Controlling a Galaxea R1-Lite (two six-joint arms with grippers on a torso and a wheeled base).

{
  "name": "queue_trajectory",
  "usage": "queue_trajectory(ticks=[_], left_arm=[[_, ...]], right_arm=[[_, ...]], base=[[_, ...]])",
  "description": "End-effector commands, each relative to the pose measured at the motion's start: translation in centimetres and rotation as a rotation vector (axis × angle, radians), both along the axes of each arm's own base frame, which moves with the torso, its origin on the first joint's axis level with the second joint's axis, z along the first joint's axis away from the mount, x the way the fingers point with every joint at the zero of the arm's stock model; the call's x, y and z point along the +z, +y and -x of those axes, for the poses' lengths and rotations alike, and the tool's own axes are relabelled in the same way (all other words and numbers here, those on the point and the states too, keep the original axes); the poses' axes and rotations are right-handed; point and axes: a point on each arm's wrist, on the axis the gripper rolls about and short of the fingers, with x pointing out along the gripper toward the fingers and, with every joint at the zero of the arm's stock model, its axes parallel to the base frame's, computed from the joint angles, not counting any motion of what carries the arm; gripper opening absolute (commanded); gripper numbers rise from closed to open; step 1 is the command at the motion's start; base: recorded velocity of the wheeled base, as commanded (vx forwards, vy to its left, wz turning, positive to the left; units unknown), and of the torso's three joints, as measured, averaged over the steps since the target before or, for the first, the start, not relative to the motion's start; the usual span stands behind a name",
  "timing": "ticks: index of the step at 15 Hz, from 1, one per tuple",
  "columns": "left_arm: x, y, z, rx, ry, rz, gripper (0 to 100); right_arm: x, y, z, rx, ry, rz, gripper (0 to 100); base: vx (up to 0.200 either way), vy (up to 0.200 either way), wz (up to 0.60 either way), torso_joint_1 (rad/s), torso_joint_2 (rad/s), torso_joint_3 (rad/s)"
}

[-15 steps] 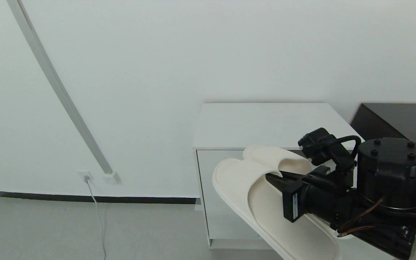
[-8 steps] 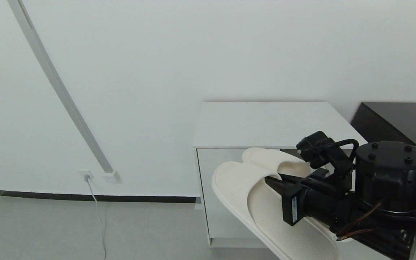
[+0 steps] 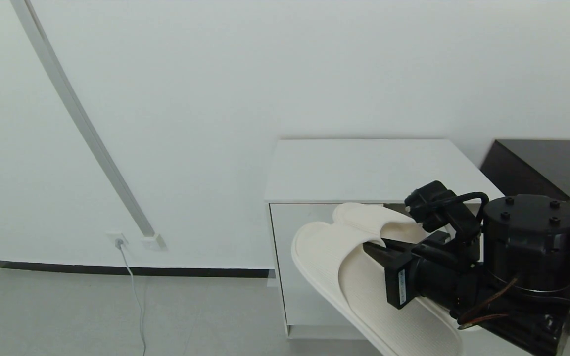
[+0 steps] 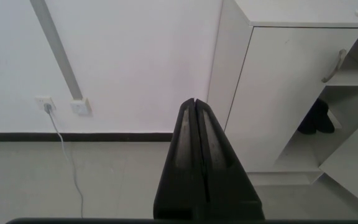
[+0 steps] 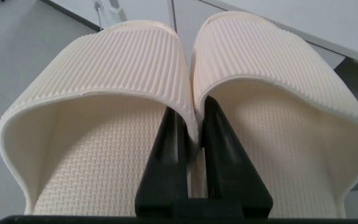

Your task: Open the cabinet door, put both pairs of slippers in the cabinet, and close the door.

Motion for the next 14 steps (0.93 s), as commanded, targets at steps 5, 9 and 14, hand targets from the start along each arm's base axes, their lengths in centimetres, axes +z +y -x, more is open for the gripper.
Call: queue_trajectory(ticks=[5, 9, 14], left_arm=[[0.0, 0.0, 0.0, 0.0, -0.001, 0.001, 0], [0.0, 0.0, -0.01, 0.0, 0.001, 0.001, 0], [0.0, 0.0, 0.0, 0.0, -0.001, -0.001, 0]], right_arm=[[-0.17, 0.09, -0.04, 0.001, 0.002, 0.002, 0], [-0.29, 0.01, 0.03, 0.002, 0.004, 0.007, 0], [-0.33, 0.06, 0.04, 0.003, 0.005, 0.008, 0]], base=[[0.0, -0.16, 0.0, 0.001, 0.0, 0.003], [0.0, -0.2, 0.0, 0.004, 0.01, 0.002], [0.0, -0.2, 0.0, 0.001, 0.0, 0.002]])
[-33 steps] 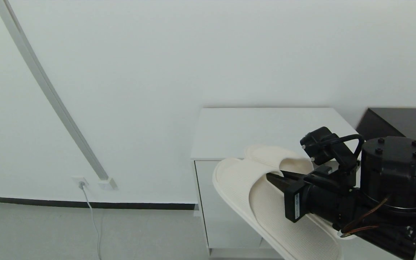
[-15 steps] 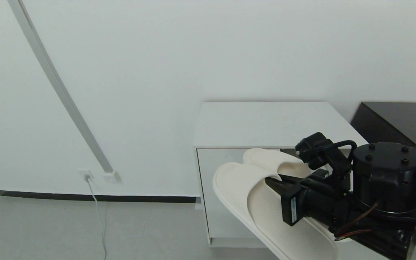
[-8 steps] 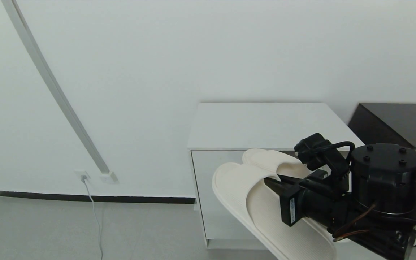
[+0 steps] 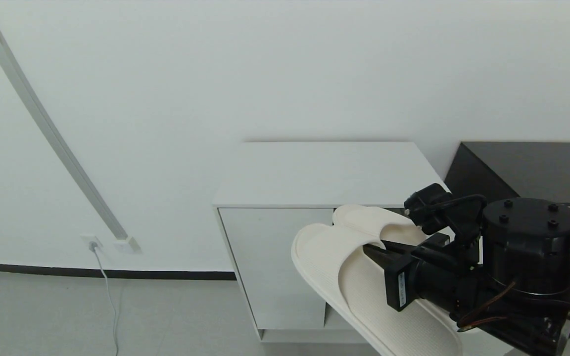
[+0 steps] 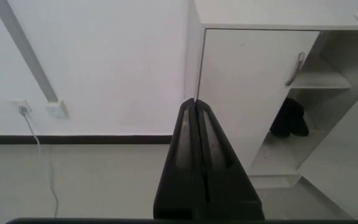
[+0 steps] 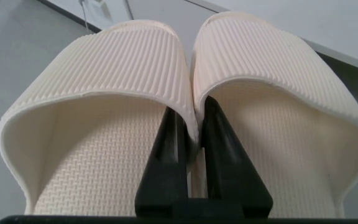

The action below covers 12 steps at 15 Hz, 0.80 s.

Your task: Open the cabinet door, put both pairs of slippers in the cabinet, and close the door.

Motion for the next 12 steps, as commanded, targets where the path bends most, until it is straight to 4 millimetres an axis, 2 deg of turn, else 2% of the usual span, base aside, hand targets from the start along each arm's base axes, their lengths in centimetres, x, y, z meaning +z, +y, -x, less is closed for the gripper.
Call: queue_trajectory(ticks=[1, 5, 9, 12], left_arm=[[0.0, 0.0, 0.0, 0.0, -0.001, 0.0, 0], [0.0, 0.0, -0.01, -0.003, 0.001, 0.001, 0], [0.0, 0.0, 0.0, -0.003, -0.001, 0.001, 0], [0.0, 0.0, -0.01, -0.003, 0.001, 0.001, 0]], right_arm=[[-0.07, 0.06, -0.02, 0.001, 0.002, 0.001, 0], [0.02, 0.01, 0.02, 0.002, -0.002, -0.008, 0], [-0.03, -0.02, 0.04, 0.001, -0.012, -0.015, 0], [-0.81, -0.23, 0.29, 0.008, -0.006, 0.008, 0]], base=[[0.0, -0.2, 0.0, 0.002, 0.0, 0.007], [0.0, -0.2, 0.0, 0.006, 0.0, 0.002], [0.0, 0.0, 0.0, 0.0, 0.0, 0.0], [0.0, 0.0, 0.0, 0.0, 0.0, 0.0]])
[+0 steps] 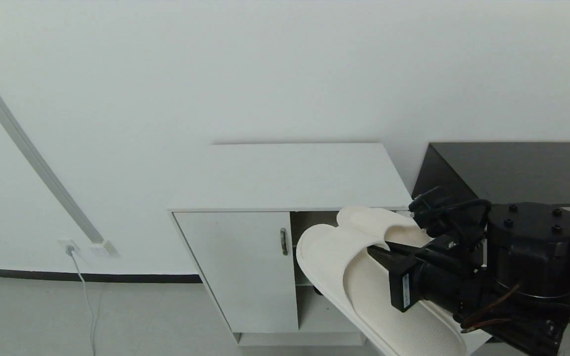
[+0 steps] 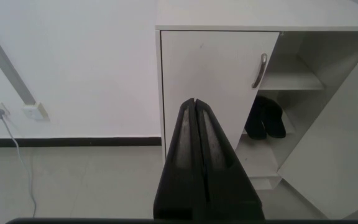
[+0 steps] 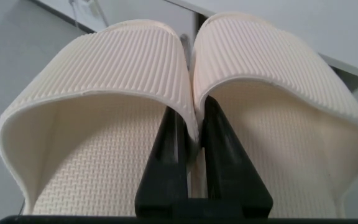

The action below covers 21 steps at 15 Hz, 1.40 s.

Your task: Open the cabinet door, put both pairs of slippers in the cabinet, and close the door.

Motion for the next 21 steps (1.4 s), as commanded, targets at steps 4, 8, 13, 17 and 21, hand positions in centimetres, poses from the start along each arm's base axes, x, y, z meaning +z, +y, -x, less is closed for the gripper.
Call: queue_trajectory(ticks=[4, 8, 13, 17, 21], left_arm=[[0.0, 0.0, 0.0, 0.0, -0.001, 0.002, 0], [0.0, 0.0, 0.0, 0.002, 0.001, 0.002, 0], [0.0, 0.0, 0.0, 0.002, 0.001, 0.003, 0], [0.0, 0.0, 0.0, 0.0, 0.001, 0.006, 0], [0.0, 0.0, 0.0, 0.0, 0.001, 0.006, 0]], right_arm=[[-0.9, 0.0, 0.2, 0.005, 0.014, 0.022, 0], [-1.1, 0.0, 0.1, 0.008, 0.014, 0.033, 0], [-1.5, -0.1, 0.3, 0.015, 0.012, 0.043, 0], [-1.7, -0.1, 0.3, 0.015, 0.014, 0.047, 0], [-1.9, 0.0, 0.3, 0.015, 0.012, 0.046, 0]], base=[[0.0, 0.0, 0.0, 0.0, 0.0, 0.0], [0.0, 0.0, 0.0, 0.0, 0.0, 0.0], [0.0, 0.0, 0.0, -0.018, 0.04, 0.021], [0.0, 0.0, 0.0, -0.157, 0.36, 0.194], [0.0, 0.0, 0.0, -0.195, 0.45, 0.255]])
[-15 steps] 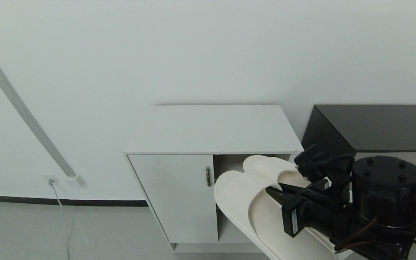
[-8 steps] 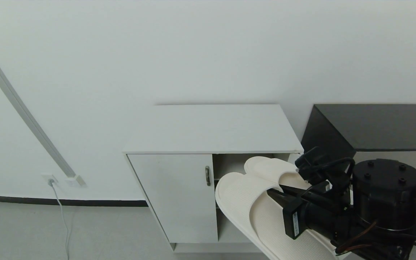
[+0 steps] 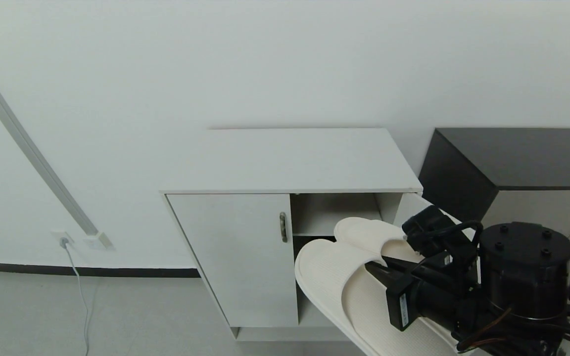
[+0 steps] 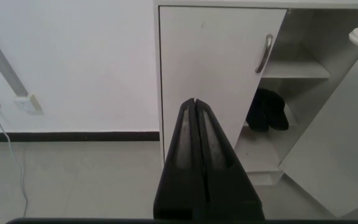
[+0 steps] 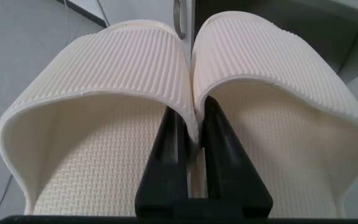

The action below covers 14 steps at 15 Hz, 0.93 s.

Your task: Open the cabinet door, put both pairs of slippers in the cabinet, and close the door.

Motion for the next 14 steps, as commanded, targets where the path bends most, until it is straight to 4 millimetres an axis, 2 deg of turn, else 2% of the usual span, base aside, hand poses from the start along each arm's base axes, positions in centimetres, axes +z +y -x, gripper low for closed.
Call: queue_trajectory(ticks=[1, 14], left_arm=[[0.0, 0.0, -0.01, 0.0, 0.001, 0.0, 0], [0.0, 0.0, 0.0, 0.001, -0.001, 0.0, 0]], right_arm=[[-0.19, 0.07, 0.12, 0.004, 0.002, 0.003, 0], [-0.63, 0.22, 0.1, 0.008, 0.008, 0.013, 0]], base=[[0.0, 0.0, 0.0, -0.222, 0.55, 0.305], [0.0, 0.0, 0.0, -0.201, 0.53, 0.322]])
